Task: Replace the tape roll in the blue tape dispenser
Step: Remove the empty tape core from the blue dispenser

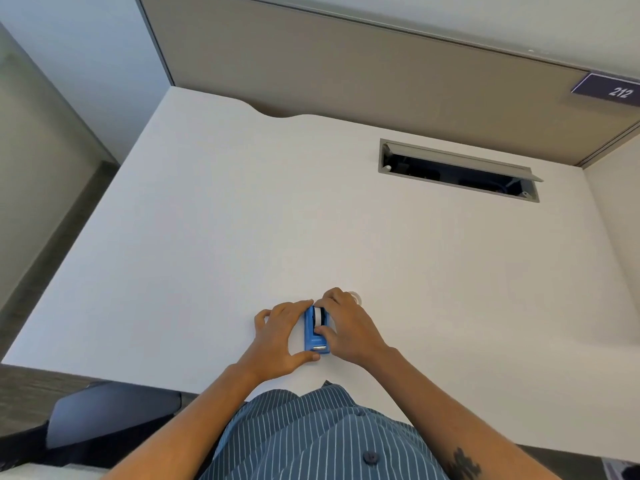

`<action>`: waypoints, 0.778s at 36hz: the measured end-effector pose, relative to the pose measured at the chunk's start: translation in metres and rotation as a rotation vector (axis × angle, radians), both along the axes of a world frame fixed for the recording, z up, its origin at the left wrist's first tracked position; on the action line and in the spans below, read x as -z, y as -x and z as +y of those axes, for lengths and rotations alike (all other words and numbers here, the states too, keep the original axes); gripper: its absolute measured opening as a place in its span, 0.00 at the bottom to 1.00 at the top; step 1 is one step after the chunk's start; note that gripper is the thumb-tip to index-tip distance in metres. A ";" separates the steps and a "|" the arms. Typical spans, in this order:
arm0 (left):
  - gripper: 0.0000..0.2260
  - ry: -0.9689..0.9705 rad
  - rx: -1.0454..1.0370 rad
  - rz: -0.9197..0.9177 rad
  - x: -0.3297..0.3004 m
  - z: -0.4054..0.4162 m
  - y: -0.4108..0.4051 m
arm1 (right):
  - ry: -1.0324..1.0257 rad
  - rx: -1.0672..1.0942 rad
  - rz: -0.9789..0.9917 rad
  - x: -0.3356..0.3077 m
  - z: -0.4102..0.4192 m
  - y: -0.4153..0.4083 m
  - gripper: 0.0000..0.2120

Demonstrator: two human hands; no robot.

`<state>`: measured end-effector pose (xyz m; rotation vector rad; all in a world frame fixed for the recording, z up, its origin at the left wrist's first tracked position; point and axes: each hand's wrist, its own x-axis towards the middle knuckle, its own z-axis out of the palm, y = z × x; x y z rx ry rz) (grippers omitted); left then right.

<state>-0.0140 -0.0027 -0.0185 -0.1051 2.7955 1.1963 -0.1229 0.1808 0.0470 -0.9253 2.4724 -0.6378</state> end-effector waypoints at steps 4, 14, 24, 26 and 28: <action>0.43 0.006 0.004 -0.007 -0.003 0.001 0.001 | 0.021 -0.010 0.015 -0.001 0.001 0.000 0.19; 0.45 -0.053 0.011 -0.030 -0.010 -0.001 0.000 | 0.068 0.015 0.033 -0.007 0.004 0.004 0.20; 0.16 -0.296 -0.275 0.089 -0.050 0.013 0.024 | 0.259 0.152 -0.059 -0.018 0.004 0.010 0.18; 0.14 -0.383 -0.313 0.058 -0.062 0.018 0.031 | 0.311 0.175 -0.116 -0.020 0.004 0.011 0.18; 0.13 -0.444 -0.329 0.053 -0.071 0.023 0.037 | 0.358 0.198 -0.162 -0.022 0.005 0.012 0.18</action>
